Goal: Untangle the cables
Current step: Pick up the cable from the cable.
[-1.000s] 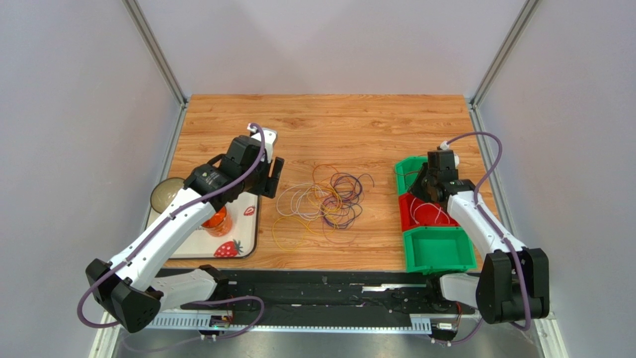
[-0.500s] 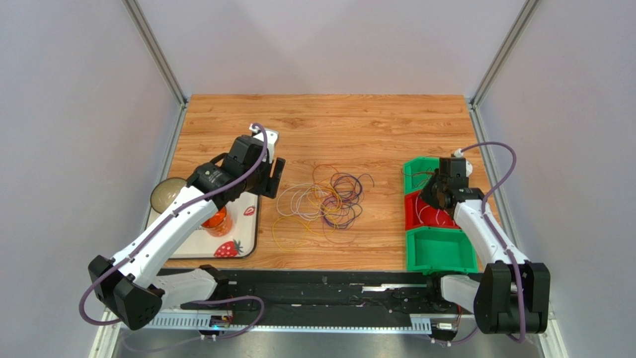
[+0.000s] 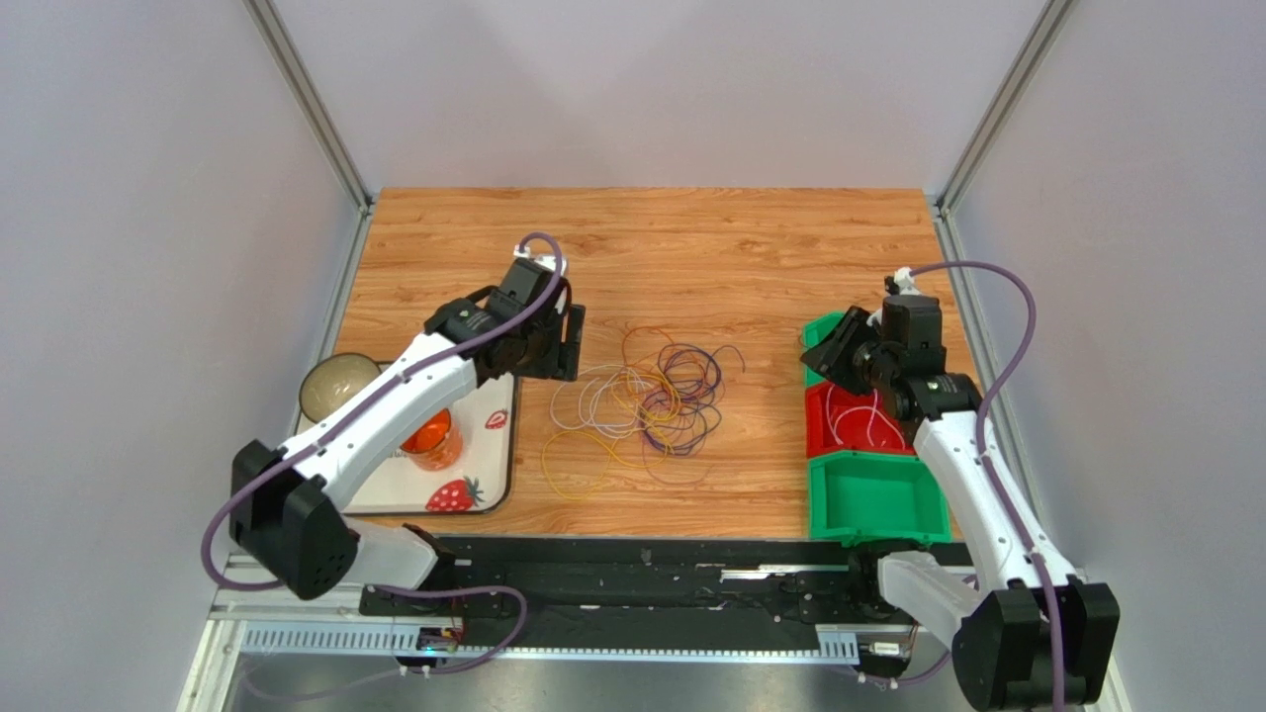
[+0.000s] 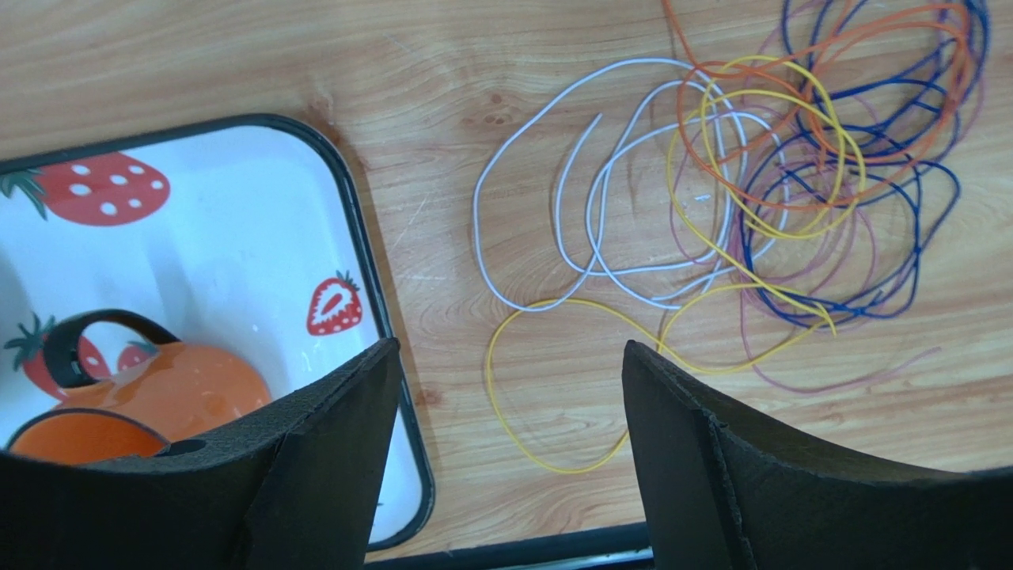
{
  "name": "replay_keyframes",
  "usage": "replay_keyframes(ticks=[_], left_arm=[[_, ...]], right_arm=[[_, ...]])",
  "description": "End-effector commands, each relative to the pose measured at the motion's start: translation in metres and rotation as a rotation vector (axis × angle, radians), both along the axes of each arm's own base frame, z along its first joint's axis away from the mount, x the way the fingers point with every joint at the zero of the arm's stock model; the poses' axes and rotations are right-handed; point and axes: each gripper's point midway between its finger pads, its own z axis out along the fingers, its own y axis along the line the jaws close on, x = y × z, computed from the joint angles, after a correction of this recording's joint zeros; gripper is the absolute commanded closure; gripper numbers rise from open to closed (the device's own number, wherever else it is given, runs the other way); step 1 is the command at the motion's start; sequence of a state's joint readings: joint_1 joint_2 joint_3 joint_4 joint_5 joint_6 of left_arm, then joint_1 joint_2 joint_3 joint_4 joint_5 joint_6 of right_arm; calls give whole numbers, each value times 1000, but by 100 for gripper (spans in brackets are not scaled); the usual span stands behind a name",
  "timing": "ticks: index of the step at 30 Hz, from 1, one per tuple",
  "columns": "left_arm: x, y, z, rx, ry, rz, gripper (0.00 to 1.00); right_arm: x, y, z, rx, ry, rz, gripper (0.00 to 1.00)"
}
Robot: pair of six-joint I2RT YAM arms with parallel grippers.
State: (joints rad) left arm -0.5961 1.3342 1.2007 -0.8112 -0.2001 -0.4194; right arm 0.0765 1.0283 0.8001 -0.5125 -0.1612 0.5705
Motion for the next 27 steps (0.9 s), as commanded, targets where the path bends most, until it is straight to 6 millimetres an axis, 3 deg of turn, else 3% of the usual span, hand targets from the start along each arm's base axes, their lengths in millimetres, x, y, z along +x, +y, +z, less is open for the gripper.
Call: replay_keyframes(ticks=[1, 9, 12, 15, 20, 27], left_arm=[[17, -6, -21, -1, 27, 121, 23], [27, -17, -73, 33, 104, 126, 25], [29, -21, -85, 31, 119, 117, 13], [29, -30, -94, -2, 128, 88, 10], [28, -41, -116, -14, 168, 70, 17], [25, -52, -133, 2, 178, 38, 25]], right_arm=[[-10, 14, 35, 19, -71, 83, 64], [-24, 26, 33, 26, -66, 130, 64], [-27, 29, 33, 26, -63, 140, 64], [-28, 29, 33, 22, -66, 141, 64], [-29, 29, 32, 20, -61, 141, 64], [-28, 29, 29, 17, -54, 141, 64]])
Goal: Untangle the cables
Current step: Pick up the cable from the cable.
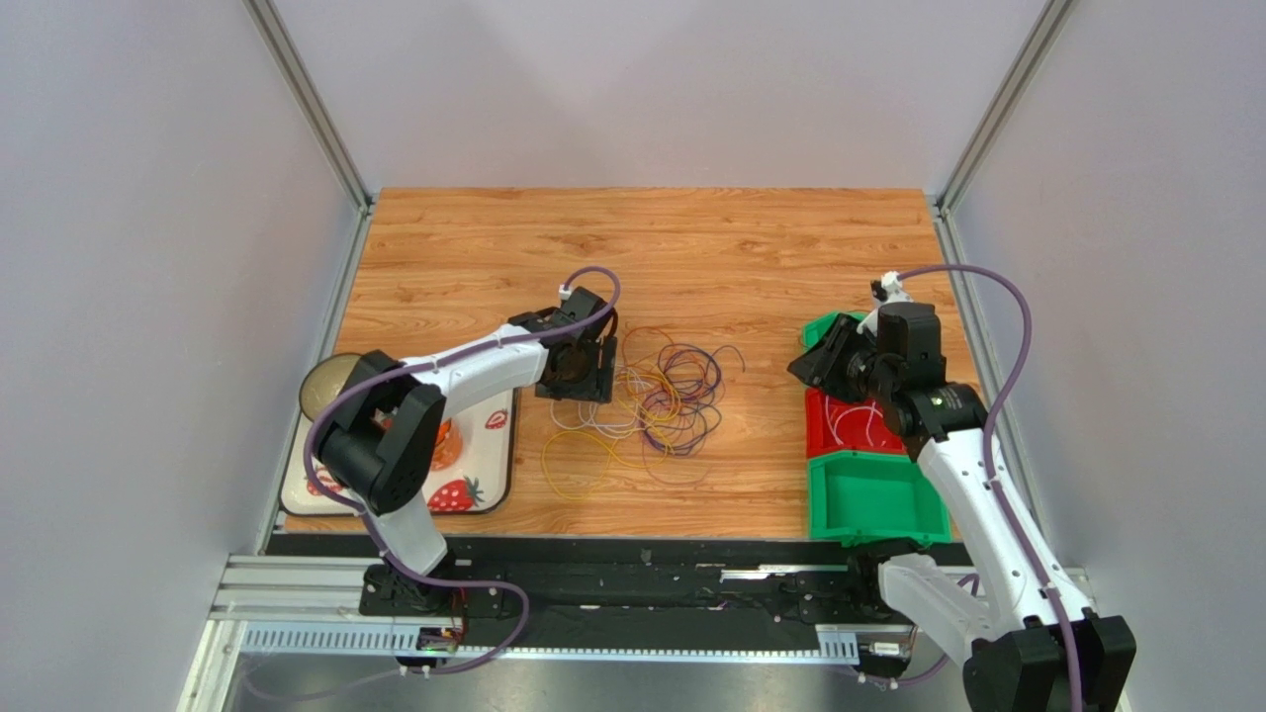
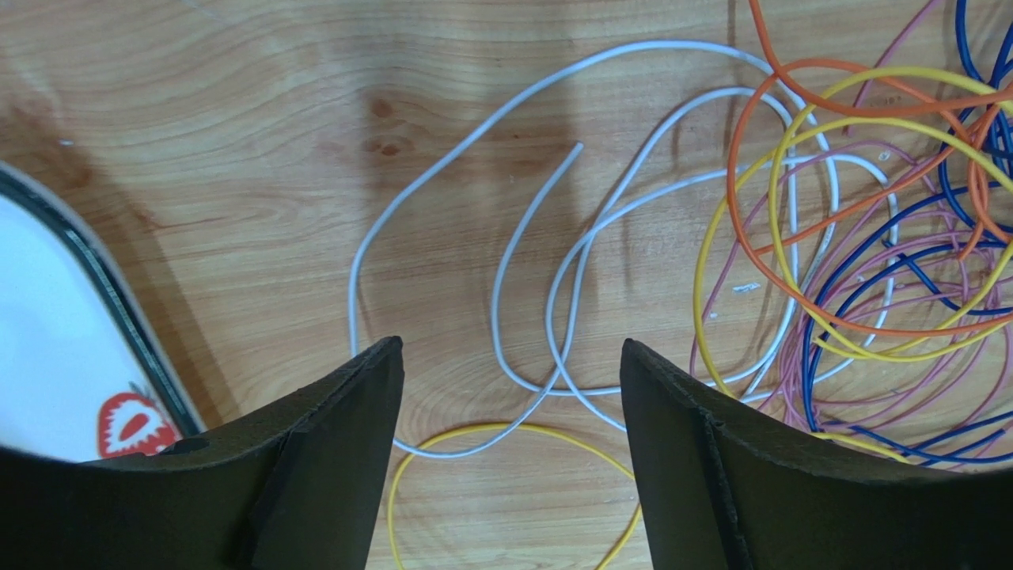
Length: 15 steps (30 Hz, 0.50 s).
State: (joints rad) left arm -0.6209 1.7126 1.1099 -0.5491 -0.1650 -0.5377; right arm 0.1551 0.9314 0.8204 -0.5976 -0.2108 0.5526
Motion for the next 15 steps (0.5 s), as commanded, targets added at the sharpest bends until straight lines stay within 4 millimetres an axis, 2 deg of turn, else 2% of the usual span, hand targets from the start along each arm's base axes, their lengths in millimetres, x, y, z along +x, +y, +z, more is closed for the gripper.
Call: replay_keyframes(ticks=[1, 3, 7, 11, 15], left_arm=[[5, -16, -3, -28, -26, -22, 25], [4, -15, -8, -15, -15, -19, 26], [2, -15, -16, -1, 0, -16, 34], [-3, -14, -25, 28, 15, -19, 38], [-9, -14, -32, 41, 26, -13, 47]], right_arm=[[-1, 2, 6, -3, -18, 13, 64], [0, 2, 6, -4, -16, 12, 64], [1, 1, 4, -7, -12, 9, 64], [2, 2, 2, -11, -7, 13, 64], [2, 1, 1, -14, -5, 10, 64]])
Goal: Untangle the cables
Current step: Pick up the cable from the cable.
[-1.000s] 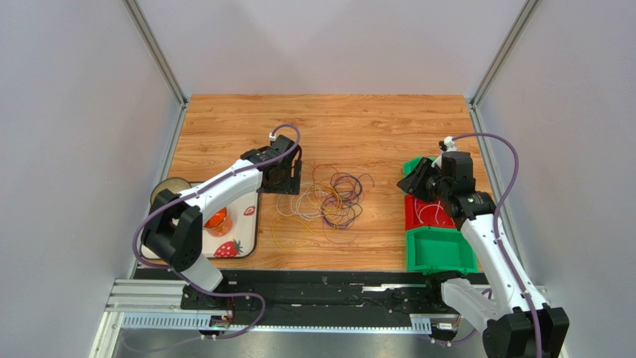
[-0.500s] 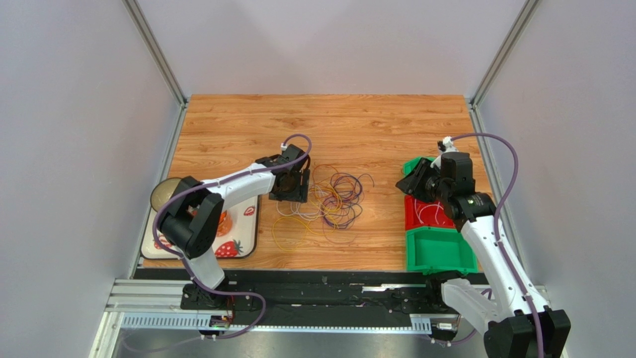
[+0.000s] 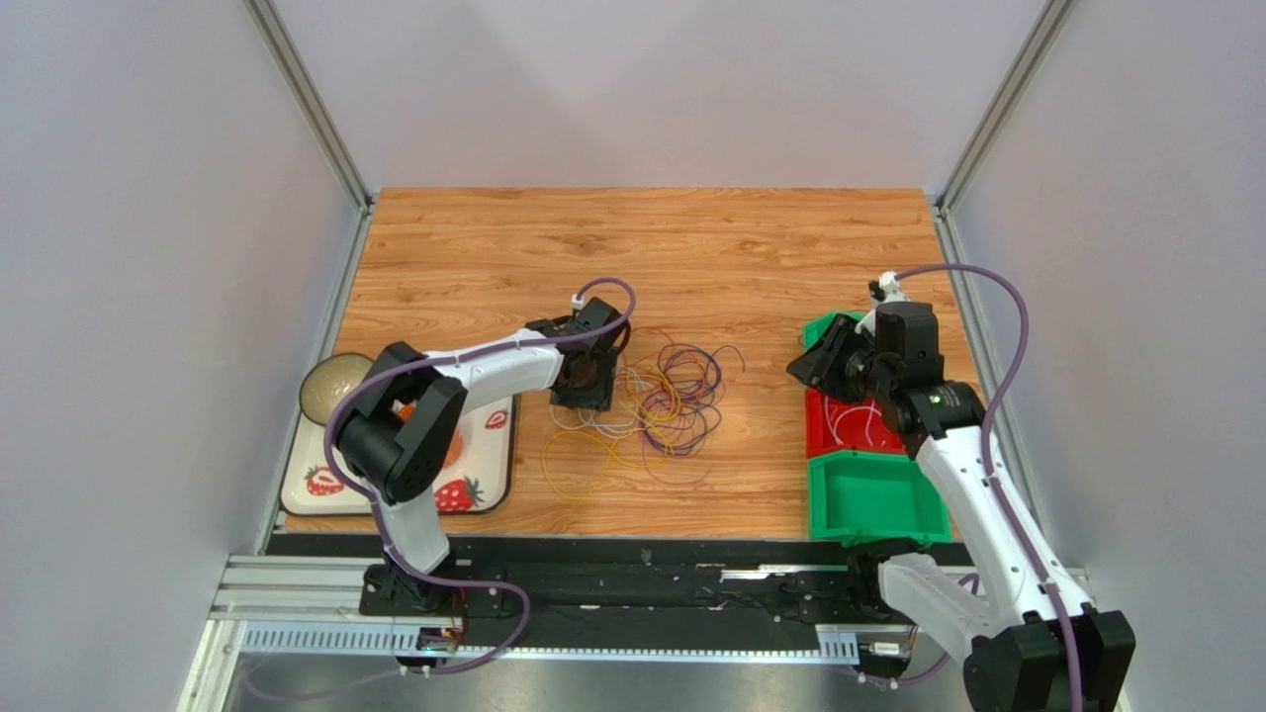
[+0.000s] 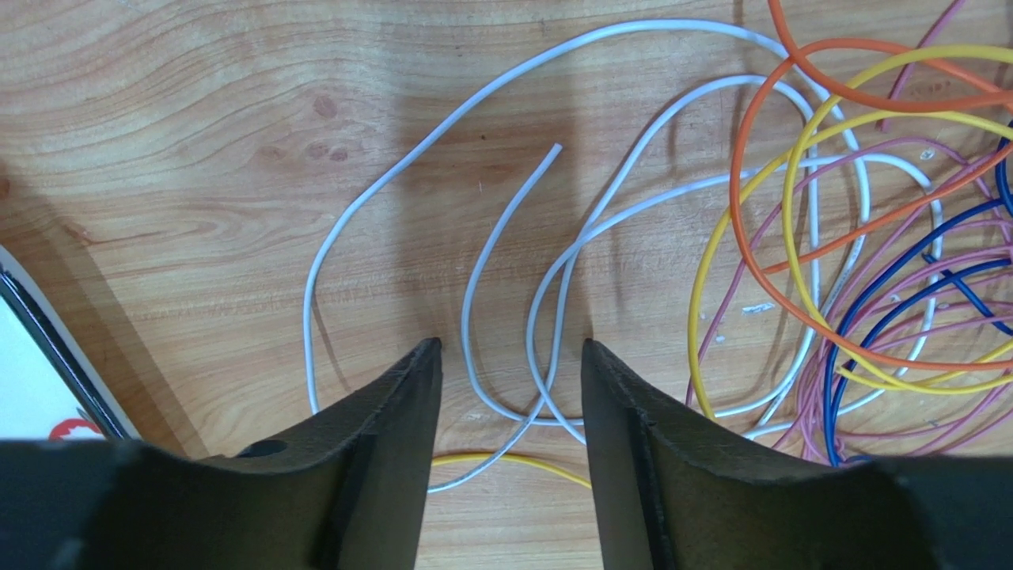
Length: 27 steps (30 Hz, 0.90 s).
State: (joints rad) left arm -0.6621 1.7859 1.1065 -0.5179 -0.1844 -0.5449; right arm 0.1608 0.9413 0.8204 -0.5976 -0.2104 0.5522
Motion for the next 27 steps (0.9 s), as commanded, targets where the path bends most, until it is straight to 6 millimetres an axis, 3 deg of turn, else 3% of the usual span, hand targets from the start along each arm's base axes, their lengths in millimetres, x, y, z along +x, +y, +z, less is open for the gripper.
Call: replay_keyframes(ticks=[1, 2, 3, 7, 12, 15, 16, 18, 19, 21, 22, 27], left_arm=[[-5, -2, -11, 11, 4, 17, 54], [-6, -1, -13, 19, 5, 19, 58], [-7, -1, -15, 23, 3, 17, 71], [-10, 6, -22, 57, 3, 28, 100], [-7, 11, -14, 92, -6, 19, 100], [1, 17, 12, 123, -55, 17, 100], [10, 17, 32, 119, -103, 24, 100], [13, 23, 52, 131, -127, 13, 100], [20, 21, 74, 107, -174, 18, 100], [21, 27, 93, 113, -193, 12, 100], [27, 26, 114, 87, -236, 17, 100], [23, 34, 167, 70, -297, 2, 100]], right_arm=[[3, 0, 4, -12, -14, 6, 64], [3, 0, 4, -13, -15, 5, 64], [3, -1, 3, -15, -14, 3, 64], [4, -1, 3, -21, -14, 4, 64], [4, 0, 2, -15, -11, 9, 64], [3, 6, 5, 5, -20, 32, 64], [4, 7, 7, 11, -29, 37, 64], [3, 12, 11, 21, -40, 54, 64], [3, 13, 14, 23, -49, 62, 64], [2, 18, 19, 32, -68, 79, 64], [2, 20, 22, 39, -74, 89, 64], [-1, 41, 38, 93, -116, 182, 62]])
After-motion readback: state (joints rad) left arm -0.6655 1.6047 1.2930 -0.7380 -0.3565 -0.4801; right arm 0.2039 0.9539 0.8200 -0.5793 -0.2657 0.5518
